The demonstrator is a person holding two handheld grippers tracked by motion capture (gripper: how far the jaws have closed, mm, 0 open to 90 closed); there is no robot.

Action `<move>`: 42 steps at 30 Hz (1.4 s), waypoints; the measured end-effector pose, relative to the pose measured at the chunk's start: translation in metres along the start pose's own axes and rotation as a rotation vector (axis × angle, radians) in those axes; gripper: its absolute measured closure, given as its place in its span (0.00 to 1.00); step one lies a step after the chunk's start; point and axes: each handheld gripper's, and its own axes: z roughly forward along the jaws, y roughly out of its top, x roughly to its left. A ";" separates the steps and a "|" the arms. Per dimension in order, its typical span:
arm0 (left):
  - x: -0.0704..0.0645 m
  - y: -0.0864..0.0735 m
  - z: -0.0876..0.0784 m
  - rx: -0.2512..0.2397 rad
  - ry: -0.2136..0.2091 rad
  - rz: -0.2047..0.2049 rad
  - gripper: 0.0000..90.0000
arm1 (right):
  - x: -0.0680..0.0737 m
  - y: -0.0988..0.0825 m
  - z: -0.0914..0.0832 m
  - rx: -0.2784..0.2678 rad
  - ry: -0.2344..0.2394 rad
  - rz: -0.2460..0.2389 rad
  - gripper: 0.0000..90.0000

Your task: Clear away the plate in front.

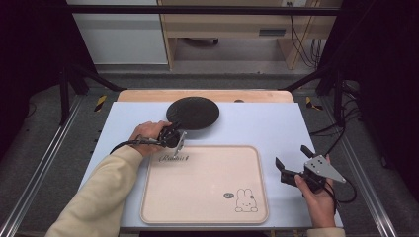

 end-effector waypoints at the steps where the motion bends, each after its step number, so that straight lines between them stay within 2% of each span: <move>1: 0.000 -0.001 -0.003 -0.001 0.003 0.007 0.95 | 0.000 0.000 0.000 0.000 -0.002 0.000 0.04; 4: -0.001 -0.003 -0.010 -0.019 0.016 0.011 0.95 | 0.001 0.000 0.000 -0.001 -0.007 -0.006 0.04; 12: -0.003 -0.002 -0.032 -0.046 0.043 0.068 0.95 | 0.003 0.001 -0.002 -0.001 -0.021 -0.008 0.04; 23: -0.008 0.015 -0.059 -0.102 0.064 0.149 0.95 | 0.005 0.002 -0.005 -0.010 -0.035 -0.009 0.04; 33: -0.015 0.023 -0.076 -0.157 0.086 0.147 0.95 | 0.004 0.002 -0.006 -0.009 -0.041 -0.012 0.04; 35: -0.017 0.024 -0.079 -0.161 0.089 0.163 0.95 | 0.004 0.002 -0.006 -0.011 -0.040 -0.014 0.04; 42: -0.023 0.029 -0.088 -0.185 0.094 0.171 0.95 | 0.004 0.002 -0.005 -0.012 -0.040 -0.021 0.04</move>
